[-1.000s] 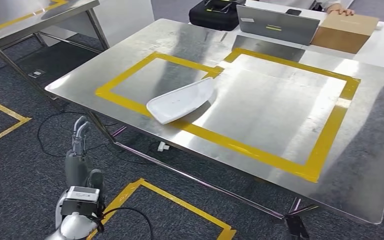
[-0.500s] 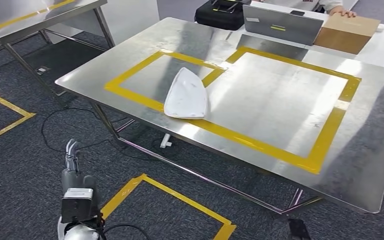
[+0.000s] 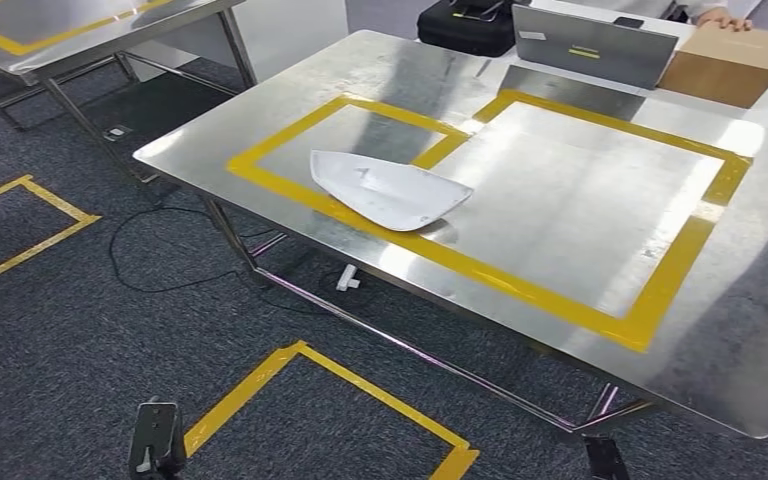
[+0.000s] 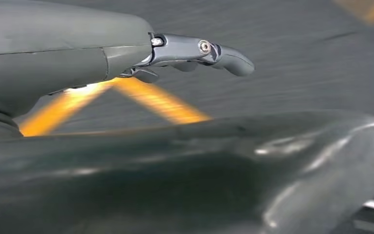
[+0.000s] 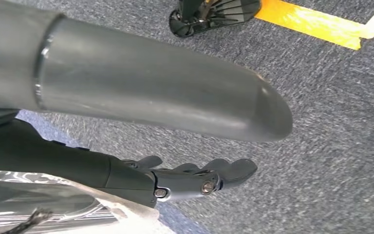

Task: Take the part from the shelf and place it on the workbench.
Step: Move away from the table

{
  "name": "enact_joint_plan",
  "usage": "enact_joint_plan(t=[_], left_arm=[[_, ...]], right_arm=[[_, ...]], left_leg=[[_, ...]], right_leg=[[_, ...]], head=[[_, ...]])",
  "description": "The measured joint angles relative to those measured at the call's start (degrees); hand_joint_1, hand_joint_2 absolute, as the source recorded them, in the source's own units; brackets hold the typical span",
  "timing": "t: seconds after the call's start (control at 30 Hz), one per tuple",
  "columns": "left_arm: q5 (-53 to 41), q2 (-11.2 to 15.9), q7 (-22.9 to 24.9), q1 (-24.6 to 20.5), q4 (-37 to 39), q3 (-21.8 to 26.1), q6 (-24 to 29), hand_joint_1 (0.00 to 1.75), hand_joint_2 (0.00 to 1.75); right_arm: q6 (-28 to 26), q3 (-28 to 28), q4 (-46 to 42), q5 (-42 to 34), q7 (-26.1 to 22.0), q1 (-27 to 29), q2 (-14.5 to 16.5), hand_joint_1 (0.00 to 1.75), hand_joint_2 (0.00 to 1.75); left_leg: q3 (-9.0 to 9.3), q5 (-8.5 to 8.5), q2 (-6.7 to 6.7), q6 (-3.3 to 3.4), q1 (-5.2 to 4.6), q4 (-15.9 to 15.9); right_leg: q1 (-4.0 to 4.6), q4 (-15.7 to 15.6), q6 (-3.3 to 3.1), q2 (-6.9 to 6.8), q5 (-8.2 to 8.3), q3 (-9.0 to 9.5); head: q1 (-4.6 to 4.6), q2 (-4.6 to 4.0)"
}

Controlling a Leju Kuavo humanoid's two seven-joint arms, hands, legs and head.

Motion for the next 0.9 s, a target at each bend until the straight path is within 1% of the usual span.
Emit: enact_joint_plan(t=[0.03,0.07,0.1,0.13,0.17,0.2,0.23,0.27,0.3,0.33,0.37,0.4,0.43,0.47,0.5,0.53,0.57,0.6,0.63,0.67,0.7,0.73,0.77,0.8,0.83,0.87,0.9], left_arm=[[0.2,-0.1,3.1,0.0,1.3,0.5,-0.8,0.0,0.0],[0.2,-0.1,6.4,0.1,2.4,0.9,-1.4,0.0,0.0],[0.3,-0.2,9.9,0.3,3.4,1.2,-1.7,0.0,0.0],[0.3,-0.3,13.1,0.5,4.2,1.5,-1.9,0.0,0.0],[0.3,-0.5,15.5,0.8,4.9,1.7,-1.9,0.0,0.0],[0.4,-0.7,17.1,0.9,5.5,1.9,-2.0,0.0,0.0],[0.3,-0.9,17.8,0.9,5.8,2.0,-2.0,0.0,0.0],[0.2,-1.2,18.1,0.8,6.0,2.1,-2.1,0.0,0.0],[0.1,-1.4,18.2,0.7,6.3,2.1,-2.0,0.0,0.0],[-0.1,-1.6,18.1,0.7,6.5,2.1,-1.9,0.0,0.0],[-0.3,-1.7,17.8,0.7,6.6,2.1,-1.5,0.0,0.0],[-0.6,-1.7,17.5,0.7,6.8,2.1,-1.0,0.0,0.0],[-0.9,-1.7,17.1,0.7,6.9,2.1,-0.4,0.0,0.0],[-1.1,-1.8,16.7,0.6,6.9,2.1,0.1,0.0,0.0],[-1.3,-1.8,16.5,0.5,7.0,2.1,0.5,0.0,0.0],[-1.4,-1.8,16.3,0.4,7.0,2.2,0.8,0.0,0.0],[-1.5,-1.8,16.3,0.4,7.0,2.2,1.0,0.0,0.0],[-1.5,-1.8,16.2,0.3,7.2,2.2,1.1,0.0,0.0],[-1.5,-1.8,16.2,0.4,7.3,2.2,1.2,0.0,0.0],[-1.5,-1.8,16.2,0.5,7.4,2.2,1.2,0.0,0.0],[-1.5,-1.8,16.2,0.5,7.5,2.2,1.3,0.0,0.0],[-1.6,-1.8,16.2,0.4,7.6,2.2,1.3,0.0,0.0],[-1.6,-1.9,16.0,0.3,7.6,2.2,1.5,0.0,0.0],[-1.6,-1.9,15.8,0.1,7.7,2.2,1.6,0.0,0.0],[-1.7,-1.9,15.4,0.0,7.7,2.2,1.9,0.0,0.0],[-1.7,-1.9,15.0,0.1,7.7,2.2,2.2,0.0,0.0],[-1.8,-1.9,14.7,0.2,7.7,2.2,2.5,0.0,0.0]], right_arm=[[-0.1,0.0,0.0,0.2,0.2,0.0,0.0,0.0,0.0],[-0.1,0.0,0.0,0.5,0.3,0.0,0.0,0.0,0.0],[-0.2,0.0,0.0,0.7,0.5,0.0,0.0,0.0,0.0],[-0.3,0.0,0.0,1.0,0.8,-0.1,0.0,0.0,0.0],[-0.3,0.1,0.0,1.2,0.9,-0.2,0.0,0.0,0.0],[-0.4,0.1,0.0,1.5,1.1,-0.2,0.0,0.0,0.0],[-0.6,0.2,0.0,1.7,1.2,-0.2,0.0,0.0,0.0],[-0.7,0.2,0.0,1.8,1.3,-0.2,0.0,0.0,0.0],[-0.7,0.2,0.0,1.9,1.5,-0.1,0.0,0.0,0.0],[-0.8,0.3,0.0,2.1,1.6,-0.1,0.0,0.0,0.0],[-0.8,0.3,0.0,2.3,1.7,-0.1,0.0,0.0,0.0],[-0.7,0.3,0.0,2.4,1.8,-0.1,0.0,0.0,0.0],[-0.7,0.3,0.0,2.5,1.8,-0.1,0.0,0.0,0.0],[-0.6,0.3,0.0,2.5,1.9,-0.1,0.0,0.0,0.0],[-0.5,0.3,0.0,2.5,1.9,-0.1,-0.1,0.0,0.0],[-0.4,0.3,0.0,2.5,1.9,-0.1,-0.1,0.0,0.0],[-0.3,0.3,0.0,2.5,1.9,-0.1,-0.1,0.0,0.0],[-0.2,0.3,0.0,2.5,2.0,-0.1,-0.1,0.0,0.0],[-0.2,0.3,0.0,2.5,2.0,-0.1,-0.1,0.0,0.0],[-0.2,0.3,0.0,2.5,2.0,-0.2,-0.1,0.0,0.0],[-0.2,0.2,0.0,2.5,2.0,-0.1,-0.1,0.0,0.0],[-0.2,0.2,-0.1,2.5,2.0,-0.1,-0.1,0.0,0.0],[-0.2,0.2,-0.1,2.5,2.0,-0.1,-0.1,0.0,0.0],[-0.2,0.2,-0.1,2.5,2.0,0.0,-0.1,0.0,0.0],[-0.2,0.2,-0.1,2.5,1.8,0.0,-0.1,0.0,0.0],[-0.3,0.2,-0.2,2.5,1.6,0.0,-0.1,0.0,0.0],[-0.3,0.2,-0.2,2.5,1.4,-0.1,-0.1,0.0,0.0]], left_leg=[[0.71,0.41,1.01,0.27,-0.34,-1.9],[0.79,0.27,1.42,0.43,-0.63,-2.6],[0.63,0.38,0.8,0.67,-0.7,-2.9],[0.53,0.57,0.18,0.93,-0.6,-3.1],[0.5,0.81,-0.46,1.23,-0.49,-3.4],[0.47,1.08,-1.11,1.6,-0.36,-3.7],[0.42,1.28,-1.76,1.87,-0.24,-3.8],[0.32,1.37,-2.51,2.05,-0.25,-3.8],[0.25,1.44,-3.31,2.17,-0.25,-3.8],[0.23,1.47,-4.11,2.22,-0.27,-3.7],[0.24,1.48,-4.89,2.24,-0.28,-3.7],[0.27,1.49,-5.69,2.24,-0.27,-3.6],[0.28,1.46,-6.51,2.19,-0.24,-3.4],[0.22,1.4,-7.25,2.07,-0.22,-3.2],[0.02,1.32,-7.95,1.91,-0.25,-2.8],[-0.29,1.31,-8.57,1.66,-0.21,-2.5],[-0.65,1.38,-9.14,1.37,-0.15,-2.3],[-0.98,1.54,-9.75,1.07,-0.06,-2.1],[-1.21,1.66,-10.26,0.78,0.03,-2.1],[-1.46,1.39,-9.71,0.47,0.01,-1.8],[-2.07,0.53,-8.56,0.12,0.02,-0.5],[-3.18,-0.94,-7.05,-0.22,0.09,2.0],[-4.78,-2.81,-5.43,-0.59,0.23,5.5],[-6.6,-4.57,-4.68,-0.86,0.47,9.5],[-8.02,-5.61,-4.36,-1.05,0.67,12.6],[-8.64,-5.67,-4.21,-1.13,0.81,14.0],[-8.22,-4.68,-4.07,-1.12,0.9,13.3]], right_leg=[[0.14,0.0,0.14,-0.54,-0.03,-0.08],[0.26,0.1,0.29,-1.14,-0.04,-0.16],[0.29,0.0,0.48,-1.82,-0.05,-0.19],[0.22,0.1,0.71,-1.97,-0.3,-0.33],[0.1,0.6,0.91,-1.23,-0.92,-0.59],[0.0,2.1,1.08,0.05,-2.09,-1.25],[-0.07,4.9,1.18,1.7,-3.81,-2.53],[-0.05,8.6,1.2,2.99,-5.67,-4.13],[0.0,12.5,1.22,3.62,-7.21,-5.85],[0.04,15.2,1.25,3.88,-7.87,-7.13],[0.07,15.9,1.25,3.97,-7.4,-7.5],[0.05,14.2,1.24,4.09,-5.82,-6.76],[-0.05,10.6,1.2,4.61,-3.56,-5.11],[-0.22,6.8,1.17,5.92,-1.9,-3.29],[-0.46,3.4,1.13,7.33,-0.79,-1.68],[-0.58,1.5,1.09,8.46,-0.4,-0.65],[-0.6,0.9,1.01,9.08,-0.66,-0.25],[-0.53,0.6,0.85,8.75,-0.6,-0.11],[-0.5,0.7,0.61,8.13,-0.5,-0.09],[-0.55,0.6,0.35,7.49,-0.39,-0.03],[-0.62,0.4,0.08,6.71,-0.29,0.03],[-0.66,0.3,-0.14,5.84,-0.27,0.1],[-0.57,0.3,-0.28,4.9,-0.32,0.16],[-0.49,0.3,-0.4,3.94,-0.4,0.17],[-0.42,0.3,-0.46,3.03,-0.47,0.19],[-0.38,0.3,-0.48,2.21,-0.55,0.23],[-0.35,0.3,-0.49,1.47,-0.63,0.31]], head=[[0.02,0.0],[0.02,0.0],[-0.01,0.0],[0.0,0.0],[-0.03,0.0],[0.02,0.0],[0.13,0.0],[0.25,0.0],[0.36,0.0],[0.4,0.0],[0.39,0.0],[0.39,0.0],[0.39,0.0],[0.39,0.0],[0.34,0.0],[0.33,0.0],[0.3,0.0],[0.3,0.0],[0.34,0.0],[0.25,0.0],[0.1,0.0],[-0.06,0.0],[-0.21,0.0],[-0.28,0.0],[-0.27,0.0],[-0.28,0.0],[-0.28,0.0]])
